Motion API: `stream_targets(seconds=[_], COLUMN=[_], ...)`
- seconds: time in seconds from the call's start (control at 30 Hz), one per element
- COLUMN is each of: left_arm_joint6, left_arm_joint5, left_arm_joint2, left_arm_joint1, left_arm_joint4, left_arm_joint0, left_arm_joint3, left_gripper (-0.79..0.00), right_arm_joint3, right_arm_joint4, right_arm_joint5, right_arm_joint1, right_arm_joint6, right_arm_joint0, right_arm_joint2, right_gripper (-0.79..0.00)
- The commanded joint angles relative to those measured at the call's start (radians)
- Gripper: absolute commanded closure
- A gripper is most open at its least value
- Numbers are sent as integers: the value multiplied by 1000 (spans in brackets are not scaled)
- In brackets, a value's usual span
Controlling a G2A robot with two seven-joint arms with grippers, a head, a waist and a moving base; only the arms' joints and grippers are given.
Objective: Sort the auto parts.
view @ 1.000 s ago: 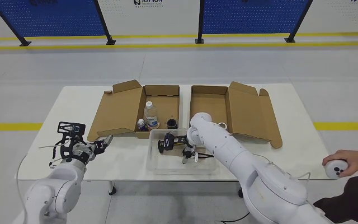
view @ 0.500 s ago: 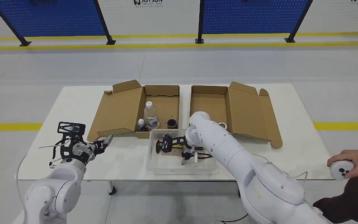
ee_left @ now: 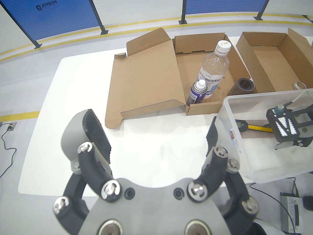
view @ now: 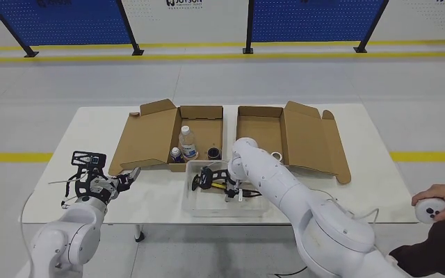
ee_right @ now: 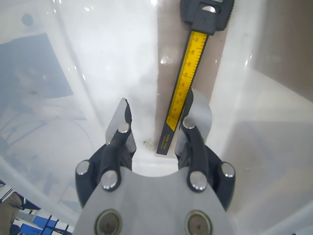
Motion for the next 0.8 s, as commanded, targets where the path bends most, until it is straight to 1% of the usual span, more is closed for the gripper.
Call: stream_targets(seconds=[0.0,0.17,0.4,0.57,0.63,0.7,0.77], left_arm_joint6=[0,0,0,0,0,0,0], left_arm_joint5=[0,0,0,0,0,0,0], left_arm_joint2=[0,0,0,0,0,0,0], left_arm_joint1=[0,0,0,0,0,0,0], left_arm_joint4=[0,0,0,0,0,0,0], left_arm_joint0=[0,0,0,0,0,0,0], left_arm_joint3=[0,0,0,0,0,0,0], left_gripper=[-785,-785,-785,-785,-785,-785,-785], right_arm_joint3=[1,-6,-1,10,14,16,18], right_arm_joint4=[9,47,61,58,59,58,59], right_arm_joint5=[3,22,35,40,42,46,49], right_arm_joint1=[-1,-5,-3,-4,-6,-7,-8], right_arm_joint6=[3,22,34,40,42,45,48], right_arm_joint0=[5,21,28,19,15,13,12], right_arm_joint2=[-12,-26,-42,-50,-50,-49,-47], right_gripper=[-413,-369,-376,-348,-332,-286,-259])
